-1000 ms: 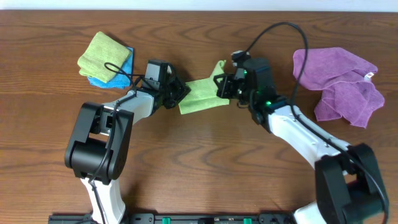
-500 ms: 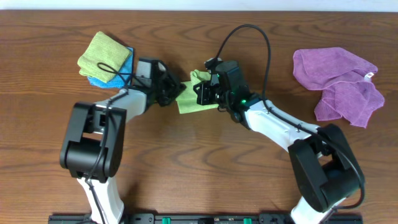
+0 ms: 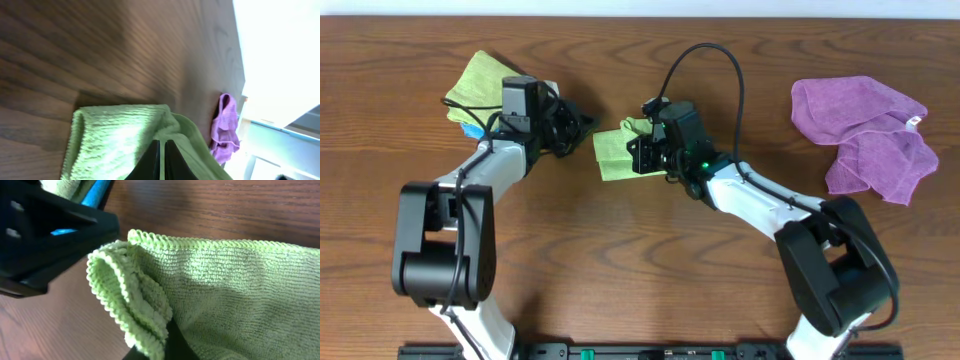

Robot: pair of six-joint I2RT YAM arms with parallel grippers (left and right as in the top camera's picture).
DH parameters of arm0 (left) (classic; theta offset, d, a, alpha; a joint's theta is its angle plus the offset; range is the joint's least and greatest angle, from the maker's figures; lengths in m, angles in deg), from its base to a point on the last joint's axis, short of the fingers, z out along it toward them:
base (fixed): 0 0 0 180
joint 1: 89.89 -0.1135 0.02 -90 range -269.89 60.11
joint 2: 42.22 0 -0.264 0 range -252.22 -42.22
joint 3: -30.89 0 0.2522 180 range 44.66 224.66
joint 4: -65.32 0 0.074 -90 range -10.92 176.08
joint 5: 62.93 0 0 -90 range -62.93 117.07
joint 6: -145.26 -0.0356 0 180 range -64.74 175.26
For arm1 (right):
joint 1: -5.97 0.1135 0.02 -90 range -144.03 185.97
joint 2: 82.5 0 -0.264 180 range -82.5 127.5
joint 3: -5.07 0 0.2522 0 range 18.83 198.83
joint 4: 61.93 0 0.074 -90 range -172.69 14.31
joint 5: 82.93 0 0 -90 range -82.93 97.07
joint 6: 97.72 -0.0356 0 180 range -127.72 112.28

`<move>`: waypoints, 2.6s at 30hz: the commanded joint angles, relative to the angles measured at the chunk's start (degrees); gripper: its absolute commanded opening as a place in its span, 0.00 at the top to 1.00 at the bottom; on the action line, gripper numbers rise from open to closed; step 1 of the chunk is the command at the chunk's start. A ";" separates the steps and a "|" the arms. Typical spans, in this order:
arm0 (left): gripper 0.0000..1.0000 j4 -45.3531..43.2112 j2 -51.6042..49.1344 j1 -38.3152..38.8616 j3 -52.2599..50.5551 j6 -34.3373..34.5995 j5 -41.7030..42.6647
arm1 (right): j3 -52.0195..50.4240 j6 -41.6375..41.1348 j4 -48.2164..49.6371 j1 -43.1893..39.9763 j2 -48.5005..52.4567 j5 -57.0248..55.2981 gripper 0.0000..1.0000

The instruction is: Fold the cloth

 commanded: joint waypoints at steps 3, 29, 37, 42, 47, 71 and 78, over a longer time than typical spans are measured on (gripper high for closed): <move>0.94 0.20 2.54 -0.28 1.31 -1.42 1.03 | 1.18 0.83 1.77 0.81 1.03 -0.59 0.78; 0.80 4.17 3.58 -5.03 1.31 -4.79 6.21 | 2.29 2.19 3.32 -3.19 -4.17 6.10 0.27; 0.05 12.61 3.58 -5.14 1.31 -8.46 6.23 | 2.29 6.27 -5.99 -12.26 -13.29 7.98 0.01; 0.05 16.65 3.58 -4.94 1.31 -8.15 7.56 | 2.29 10.93 -17.27 -16.70 -21.79 10.75 0.01; 0.05 22.23 3.56 -3.85 1.29 -6.93 7.52 | 2.27 20.87 -37.38 -21.88 -29.73 12.41 0.01; 0.05 26.99 3.54 1.86 -1.73 -6.29 4.46 | -26.36 21.33 -53.40 -37.77 -74.12 12.55 0.01; 0.05 26.21 3.48 1.90 -3.34 -5.40 0.70 | -27.65 14.71 -54.10 -37.75 -76.24 12.52 0.01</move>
